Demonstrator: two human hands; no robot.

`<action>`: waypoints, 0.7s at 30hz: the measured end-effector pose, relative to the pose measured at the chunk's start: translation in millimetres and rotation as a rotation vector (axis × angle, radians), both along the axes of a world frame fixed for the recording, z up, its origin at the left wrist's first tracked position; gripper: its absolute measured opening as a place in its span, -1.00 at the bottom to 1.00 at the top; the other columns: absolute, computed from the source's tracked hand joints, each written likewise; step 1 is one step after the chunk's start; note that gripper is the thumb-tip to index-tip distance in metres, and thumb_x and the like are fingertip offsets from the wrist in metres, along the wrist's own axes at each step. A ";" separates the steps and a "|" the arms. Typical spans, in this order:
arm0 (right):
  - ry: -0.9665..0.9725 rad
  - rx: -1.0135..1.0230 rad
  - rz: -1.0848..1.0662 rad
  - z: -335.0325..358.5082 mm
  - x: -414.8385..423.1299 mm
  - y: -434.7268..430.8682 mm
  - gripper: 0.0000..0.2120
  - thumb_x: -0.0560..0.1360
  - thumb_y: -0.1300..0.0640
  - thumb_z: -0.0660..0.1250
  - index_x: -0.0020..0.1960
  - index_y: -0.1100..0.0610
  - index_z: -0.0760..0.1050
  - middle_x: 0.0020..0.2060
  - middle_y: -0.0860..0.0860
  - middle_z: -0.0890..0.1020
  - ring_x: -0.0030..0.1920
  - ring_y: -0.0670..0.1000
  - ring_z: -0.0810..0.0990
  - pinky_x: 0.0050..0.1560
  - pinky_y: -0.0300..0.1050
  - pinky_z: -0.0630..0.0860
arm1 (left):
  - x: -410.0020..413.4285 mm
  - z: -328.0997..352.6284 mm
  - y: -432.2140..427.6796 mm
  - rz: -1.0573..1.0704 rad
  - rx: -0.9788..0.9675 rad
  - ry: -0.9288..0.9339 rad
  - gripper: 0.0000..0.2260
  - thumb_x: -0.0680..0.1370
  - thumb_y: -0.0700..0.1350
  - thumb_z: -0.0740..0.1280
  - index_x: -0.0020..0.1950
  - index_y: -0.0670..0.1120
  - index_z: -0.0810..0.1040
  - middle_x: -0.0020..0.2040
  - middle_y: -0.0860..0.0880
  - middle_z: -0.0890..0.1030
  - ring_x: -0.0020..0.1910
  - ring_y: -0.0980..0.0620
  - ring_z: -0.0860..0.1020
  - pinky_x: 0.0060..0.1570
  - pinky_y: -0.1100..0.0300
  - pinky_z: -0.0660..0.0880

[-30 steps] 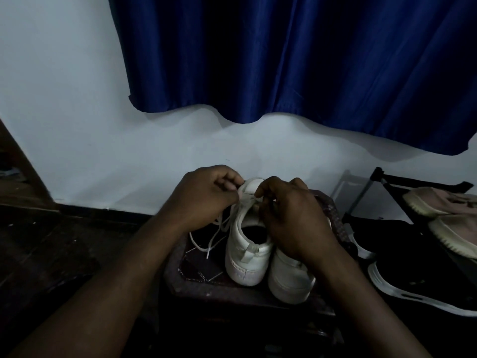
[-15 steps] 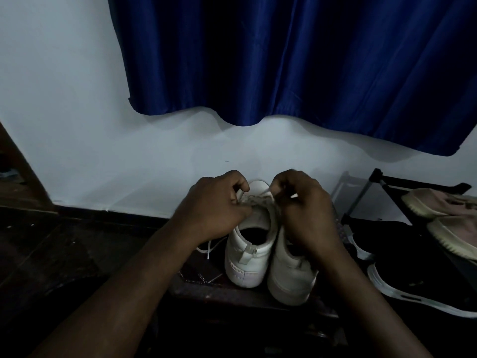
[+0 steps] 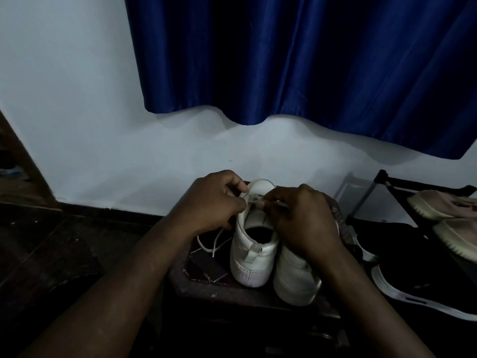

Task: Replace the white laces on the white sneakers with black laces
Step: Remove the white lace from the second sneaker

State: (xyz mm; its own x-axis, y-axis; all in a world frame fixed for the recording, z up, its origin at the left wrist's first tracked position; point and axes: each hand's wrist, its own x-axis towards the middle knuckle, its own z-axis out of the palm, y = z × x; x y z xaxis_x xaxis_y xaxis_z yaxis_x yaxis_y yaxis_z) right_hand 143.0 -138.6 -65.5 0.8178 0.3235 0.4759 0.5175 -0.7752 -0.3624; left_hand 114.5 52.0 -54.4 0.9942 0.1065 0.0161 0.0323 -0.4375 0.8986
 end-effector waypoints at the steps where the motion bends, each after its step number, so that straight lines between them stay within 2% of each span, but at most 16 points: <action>1: -0.019 0.028 0.004 -0.7 2.0 -0.6 -0.98 0.52 0.01 0.49 -0.07 -0.07 0.71 -0.23 0.01 0.66 -0.12 0.11 0.62 -0.11 0.02 0.56 | 0.1 -0.4 0.1 -0.001 -0.001 -0.003 -0.79 0.48 -0.28 0.42 0.01 -0.01 0.65 -0.18 -0.12 0.68 -0.21 -0.12 0.71 -0.28 0.02 0.70; 2: -0.021 0.139 0.025 -1.3 4.1 -0.7 -0.94 0.54 0.07 0.48 -0.10 -0.06 0.68 -0.19 -0.02 0.65 -0.08 0.08 0.61 -0.08 0.00 0.54 | 0.7 -1.1 0.1 0.001 -0.003 -0.007 -0.80 0.48 -0.29 0.42 0.00 -0.02 0.65 -0.19 -0.13 0.68 -0.21 -0.14 0.71 -0.27 0.00 0.70; 3: 0.015 0.347 0.057 -0.2 5.6 -1.8 -0.88 0.56 0.13 0.46 -0.13 -0.05 0.66 -0.13 -0.03 0.65 -0.03 0.03 0.61 -0.04 -0.04 0.52 | 1.4 -1.8 0.1 0.003 -0.005 -0.010 -0.81 0.48 -0.29 0.42 -0.01 -0.03 0.66 -0.20 -0.13 0.68 -0.22 -0.15 0.71 -0.28 0.00 0.70; 5: 0.159 0.925 0.214 7.9 5.8 -5.8 -0.75 0.62 0.22 0.37 -0.17 -0.04 0.63 0.04 0.00 0.69 0.11 -0.01 0.64 0.05 -0.19 0.50 | 2.5 -3.3 -0.5 0.004 -0.011 -0.013 -0.82 0.47 -0.29 0.42 -0.03 -0.04 0.66 -0.21 -0.14 0.68 -0.24 -0.12 0.70 -0.31 0.03 0.69; 6: 0.265 1.158 0.310 12.5 4.5 -7.8 -0.70 0.65 0.22 0.31 -0.18 -0.05 0.62 0.11 0.02 0.71 0.17 0.02 0.65 0.10 -0.17 0.51 | 3.0 -4.1 -0.8 0.005 -0.017 -0.013 -0.82 0.47 -0.30 0.42 -0.04 -0.03 0.66 -0.21 -0.14 0.68 -0.25 -0.11 0.69 -0.32 0.04 0.68; 8: 0.472 1.387 0.426 15.3 2.8 -9.9 -0.72 0.67 0.20 0.22 -0.15 0.02 0.59 0.05 0.08 0.73 0.11 0.14 0.69 0.13 -0.01 0.54 | 3.9 -5.3 -0.6 0.010 -0.028 -0.008 -0.82 0.46 -0.30 0.42 -0.06 -0.03 0.67 -0.22 -0.13 0.68 -0.24 -0.12 0.70 -0.31 0.01 0.69; 10: 0.497 1.273 0.416 15.4 0.5 -7.9 -0.79 0.67 0.18 0.22 -0.12 0.13 0.54 -0.16 0.11 0.70 -0.12 0.14 0.65 0.03 0.07 0.54 | 4.5 -5.5 -0.8 0.011 -0.034 -0.004 -0.83 0.46 -0.29 0.42 -0.07 -0.03 0.67 -0.24 -0.11 0.68 -0.24 -0.14 0.70 -0.29 -0.03 0.70; 12: 0.364 0.950 0.322 14.2 -4.4 -3.1 -0.80 0.64 0.09 0.32 -0.12 0.17 0.55 -0.27 0.07 0.64 -0.20 0.04 0.58 -0.07 -0.02 0.52 | 4.9 -5.7 -0.1 0.003 -0.040 0.000 -0.83 0.46 -0.28 0.43 -0.07 -0.02 0.68 -0.24 -0.10 0.68 -0.24 -0.13 0.71 -0.28 -0.04 0.70; 14: 0.160 0.561 0.201 9.7 -5.9 0.0 -0.84 0.59 0.03 0.43 -0.10 0.09 0.63 -0.26 -0.05 0.65 -0.19 -0.07 0.62 -0.11 -0.10 0.55 | 5.0 -6.1 0.6 -0.006 -0.045 0.000 -0.84 0.47 -0.27 0.43 -0.06 -0.02 0.68 -0.22 -0.10 0.68 -0.25 -0.09 0.71 -0.28 0.01 0.69; 16: -0.074 0.175 0.097 6.0 -6.1 4.5 -0.89 0.56 0.02 0.41 -0.09 0.01 0.68 -0.22 -0.07 0.64 -0.16 0.00 0.64 -0.13 -0.02 0.58 | 4.9 -6.8 1.2 -0.004 -0.055 0.005 -0.84 0.47 -0.28 0.43 -0.07 -0.03 0.68 -0.21 -0.11 0.68 -0.25 -0.06 0.70 -0.29 0.03 0.68; 17: -0.109 0.037 0.062 4.8 -6.9 6.5 -0.84 0.52 -0.01 0.35 -0.08 0.00 0.69 -0.21 -0.05 0.63 -0.14 0.07 0.64 -0.14 0.04 0.58 | 4.7 -7.2 1.4 -0.002 -0.060 0.007 -0.84 0.47 -0.29 0.43 -0.08 -0.03 0.67 -0.22 -0.12 0.68 -0.26 -0.06 0.70 -0.29 0.03 0.67; 19: -0.076 -0.100 -0.008 6.8 -9.3 9.9 -0.75 0.45 -0.05 0.28 -0.04 0.00 0.69 -0.18 0.00 0.61 -0.09 0.17 0.63 -0.11 0.10 0.58 | 4.2 -8.0 1.2 -0.001 -0.059 0.006 -0.83 0.48 -0.29 0.43 -0.08 -0.03 0.67 -0.23 -0.11 0.68 -0.26 -0.06 0.70 -0.29 0.03 0.68; 21: -0.062 -0.210 -0.073 9.0 -12.5 13.2 -0.76 0.41 -0.03 0.33 0.00 -0.01 0.68 -0.14 0.00 0.59 -0.05 0.19 0.62 -0.10 0.05 0.52 | 3.8 -8.0 1.1 -0.001 -0.063 0.001 -0.84 0.48 -0.29 0.44 -0.06 -0.03 0.67 -0.23 -0.12 0.69 -0.24 -0.08 0.71 -0.28 0.01 0.68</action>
